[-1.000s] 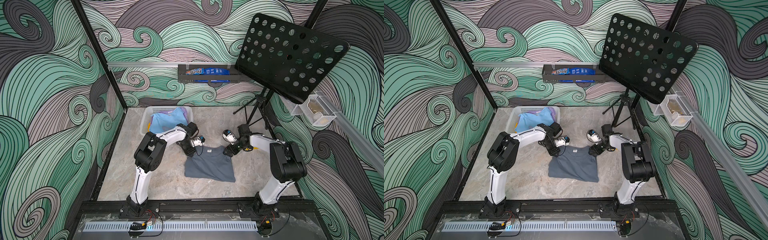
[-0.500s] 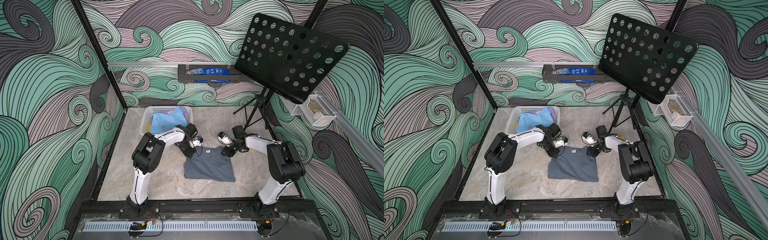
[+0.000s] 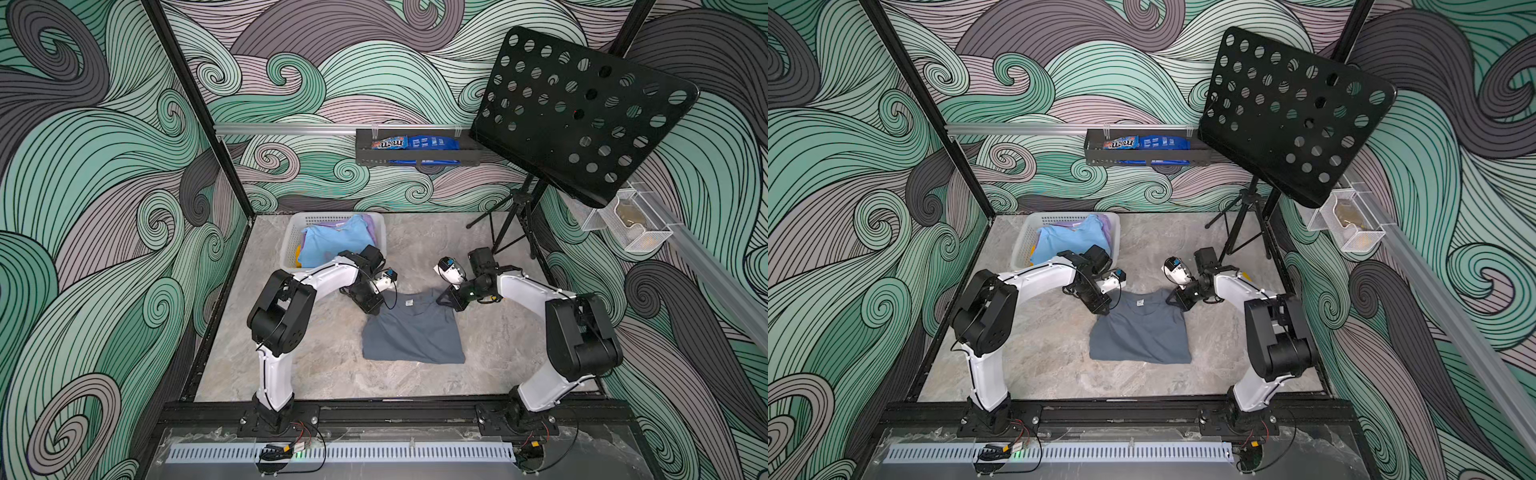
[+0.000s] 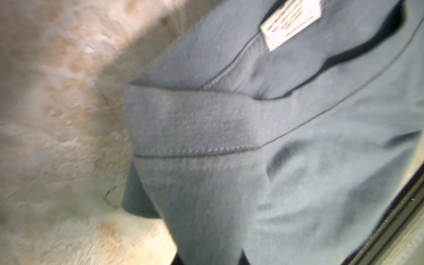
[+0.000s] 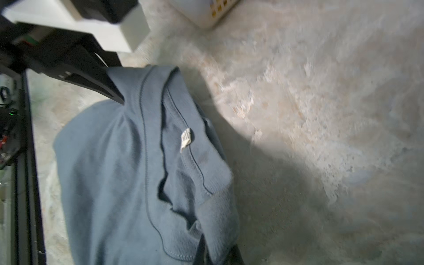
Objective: Put the folded t-shirts into the basket
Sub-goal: Pick up the T-shirt from the center of the board, then place the T-shirt in the bin.
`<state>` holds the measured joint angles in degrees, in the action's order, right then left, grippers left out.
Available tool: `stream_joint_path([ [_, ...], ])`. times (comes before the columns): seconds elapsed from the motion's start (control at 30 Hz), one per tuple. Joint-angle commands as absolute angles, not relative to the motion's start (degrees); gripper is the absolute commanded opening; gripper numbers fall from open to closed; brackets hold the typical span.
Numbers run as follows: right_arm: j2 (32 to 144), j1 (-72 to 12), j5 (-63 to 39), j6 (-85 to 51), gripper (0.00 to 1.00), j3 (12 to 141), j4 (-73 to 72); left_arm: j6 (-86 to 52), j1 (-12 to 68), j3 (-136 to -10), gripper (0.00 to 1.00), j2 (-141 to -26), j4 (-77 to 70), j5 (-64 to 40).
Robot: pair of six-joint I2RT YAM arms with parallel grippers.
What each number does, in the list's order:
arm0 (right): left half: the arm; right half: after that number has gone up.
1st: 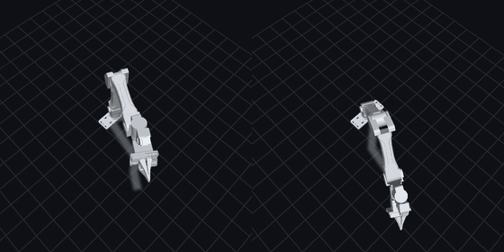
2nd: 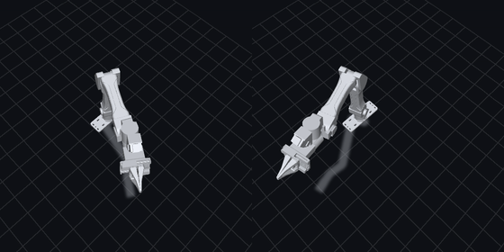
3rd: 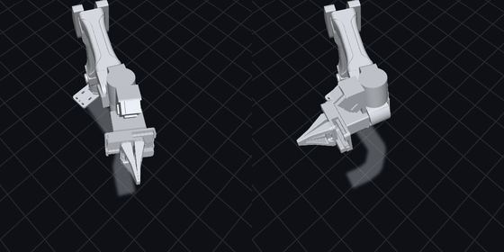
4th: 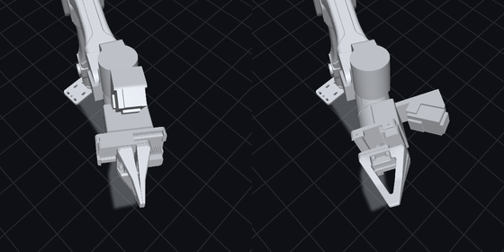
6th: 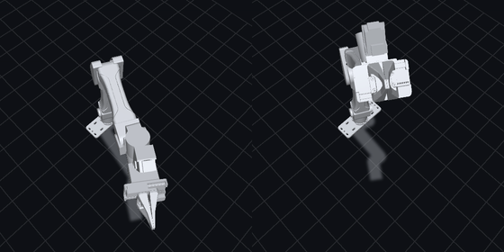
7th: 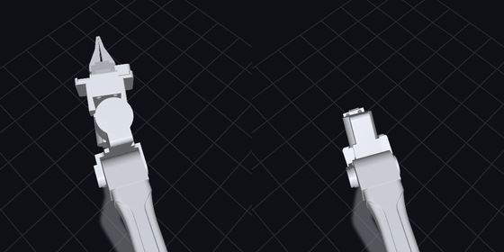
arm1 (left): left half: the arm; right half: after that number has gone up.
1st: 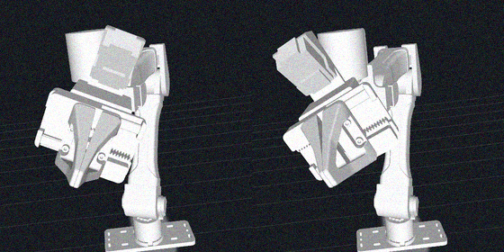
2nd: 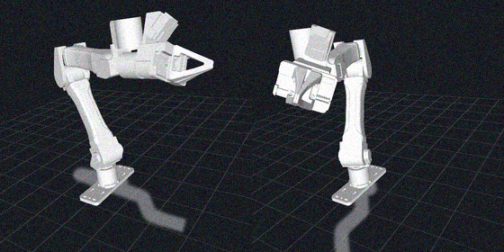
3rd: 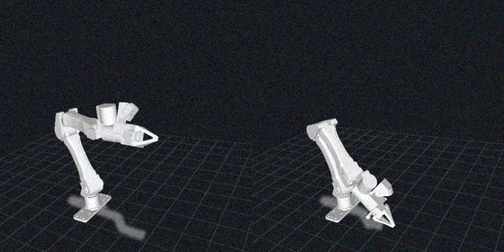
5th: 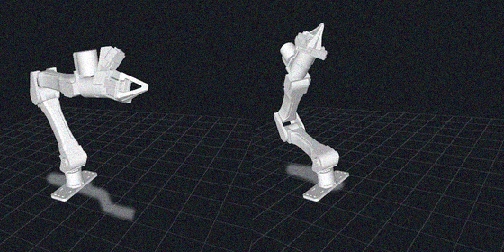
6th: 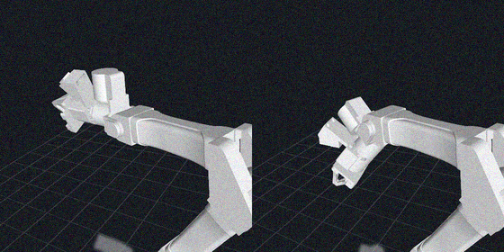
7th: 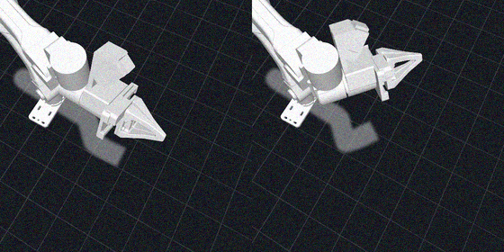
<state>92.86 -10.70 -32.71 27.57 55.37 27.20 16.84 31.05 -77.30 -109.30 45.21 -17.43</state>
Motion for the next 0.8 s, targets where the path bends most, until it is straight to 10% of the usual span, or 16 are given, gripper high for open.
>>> stream_joint_path([
  [0.0, 88.9, -10.72, -40.24, 25.16, 0.0, 57.34, 24.74, 17.13, 29.29, -77.32, 0.0, -104.17, 44.34, -21.96],
  [0.77, 76.44, -17.74, -43.22, 12.2, 0.0, 69.42, 10.46, 26.16, 16.93, -91.49, 0.0, -87.43, 63.22, -25.57],
])
